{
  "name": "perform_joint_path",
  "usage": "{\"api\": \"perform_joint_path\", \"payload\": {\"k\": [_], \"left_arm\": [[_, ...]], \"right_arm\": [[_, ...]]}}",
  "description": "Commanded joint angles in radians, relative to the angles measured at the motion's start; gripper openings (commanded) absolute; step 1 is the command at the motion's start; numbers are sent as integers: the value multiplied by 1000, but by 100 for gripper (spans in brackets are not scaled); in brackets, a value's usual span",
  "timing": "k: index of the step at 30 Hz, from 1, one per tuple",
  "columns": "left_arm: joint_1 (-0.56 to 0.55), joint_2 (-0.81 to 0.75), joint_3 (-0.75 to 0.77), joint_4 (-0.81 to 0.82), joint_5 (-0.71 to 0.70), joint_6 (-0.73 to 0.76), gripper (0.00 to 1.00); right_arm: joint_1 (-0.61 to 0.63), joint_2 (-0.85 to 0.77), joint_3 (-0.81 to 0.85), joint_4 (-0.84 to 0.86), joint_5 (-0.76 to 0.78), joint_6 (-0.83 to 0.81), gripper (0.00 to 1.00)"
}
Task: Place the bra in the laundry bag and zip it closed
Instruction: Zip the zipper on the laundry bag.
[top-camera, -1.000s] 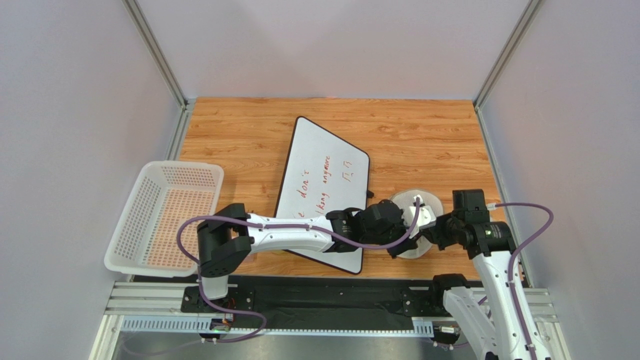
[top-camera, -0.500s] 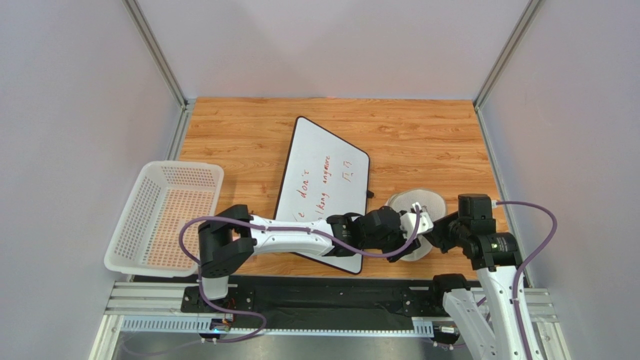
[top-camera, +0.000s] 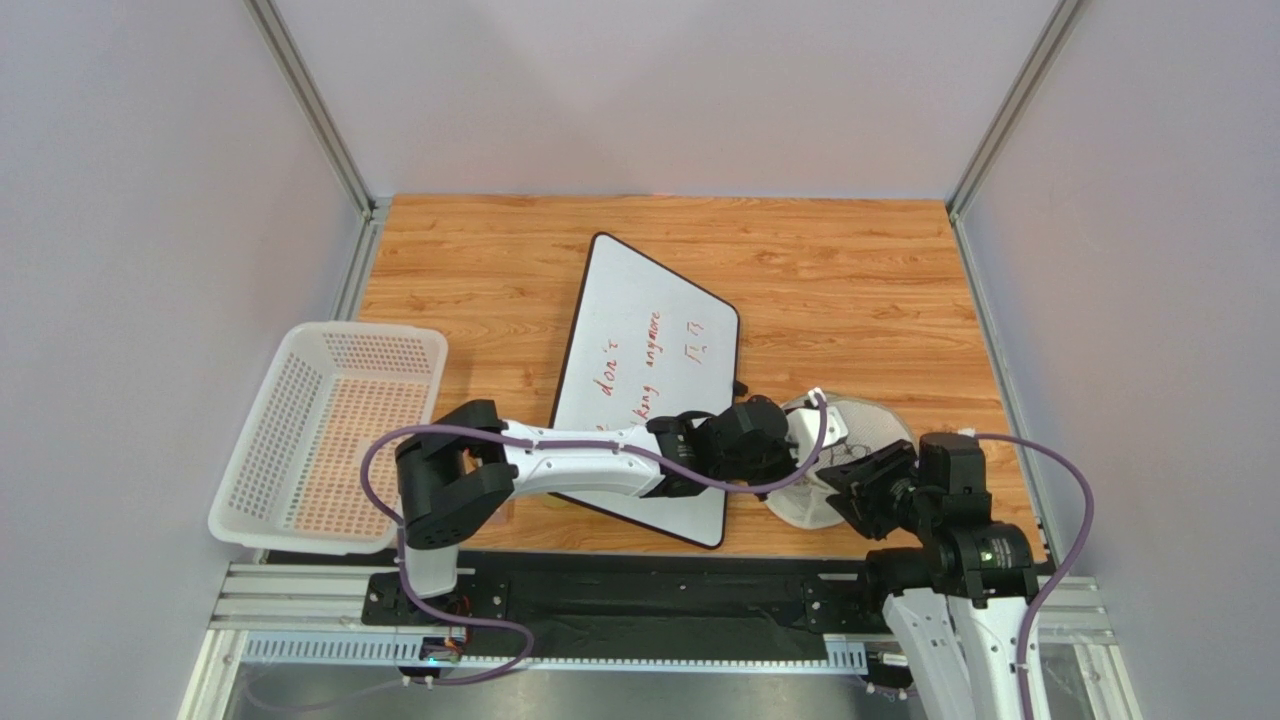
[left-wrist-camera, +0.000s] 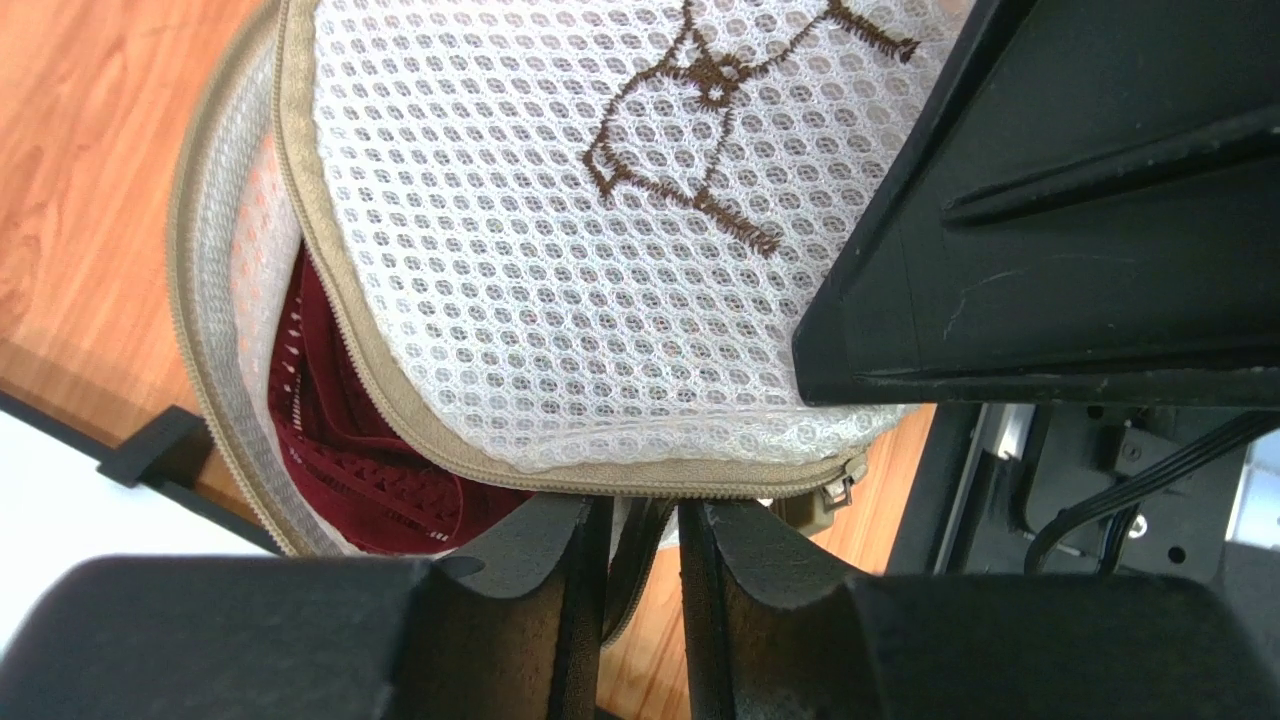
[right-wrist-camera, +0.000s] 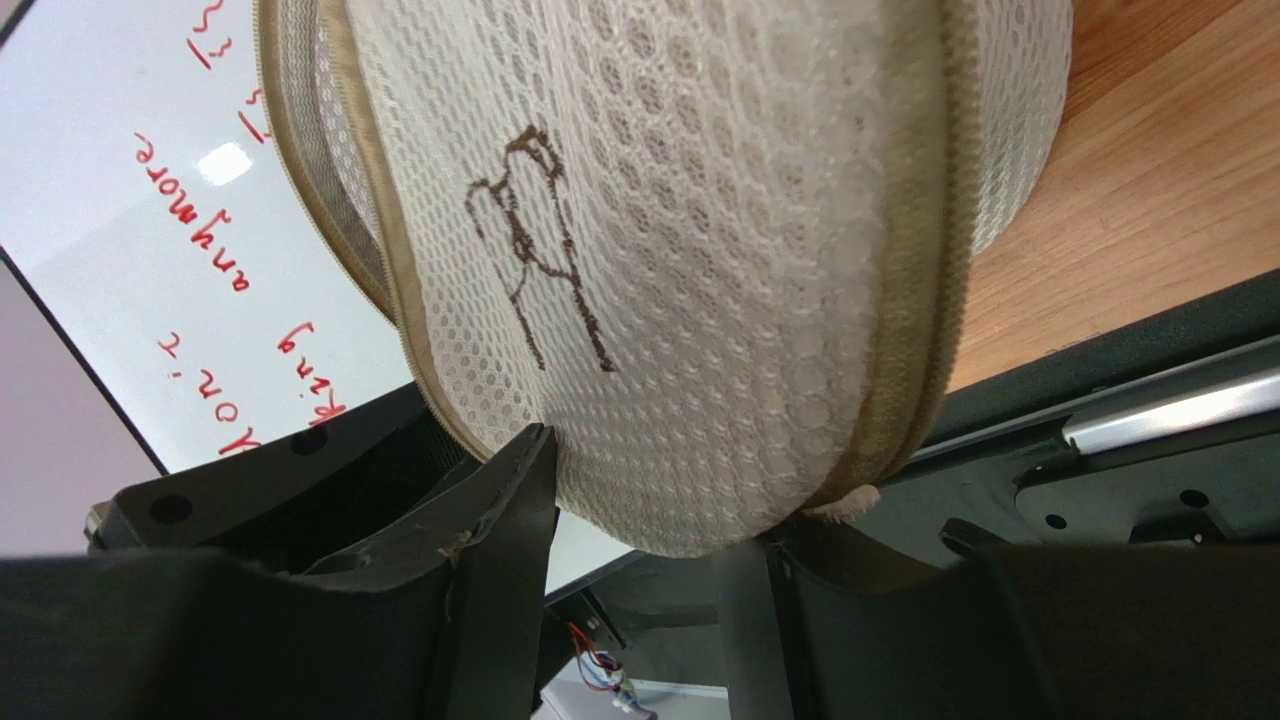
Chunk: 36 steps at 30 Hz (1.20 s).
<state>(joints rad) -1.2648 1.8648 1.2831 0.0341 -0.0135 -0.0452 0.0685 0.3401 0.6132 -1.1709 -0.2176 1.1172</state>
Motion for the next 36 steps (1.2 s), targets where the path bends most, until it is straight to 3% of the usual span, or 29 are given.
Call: {"api": "perform_joint_path", "payload": {"k": [1, 5, 9, 13, 15, 17, 23, 31, 36], "left_arm": [[22, -71, -65, 92, 130, 34, 31], [22, -182, -186, 108, 271, 38, 42], [22, -260, -261, 115, 293, 15, 53], [21, -305, -274, 130, 313, -48, 53], [22, -309, -265, 148, 328, -82, 44], [21, -306, -242, 142, 343, -140, 34], [19, -247, -225, 190, 395, -295, 31], [15, -133, -93, 106, 354, -404, 31], [15, -124, -77, 73, 311, -418, 38]], "right_arm": [[4, -50, -36, 31, -105, -45, 43], [5, -41, -23, 37, -77, -39, 37], [4, -27, -9, 42, -71, -30, 24], [5, -15, -4, 39, -81, 13, 13], [4, -12, -3, 37, -86, 33, 11], [5, -1, 6, 31, -86, 61, 11], [5, 26, 42, -15, -45, 136, 15], [5, 51, 48, -44, -25, 187, 20], [5, 48, 43, -52, -16, 194, 21]]}}
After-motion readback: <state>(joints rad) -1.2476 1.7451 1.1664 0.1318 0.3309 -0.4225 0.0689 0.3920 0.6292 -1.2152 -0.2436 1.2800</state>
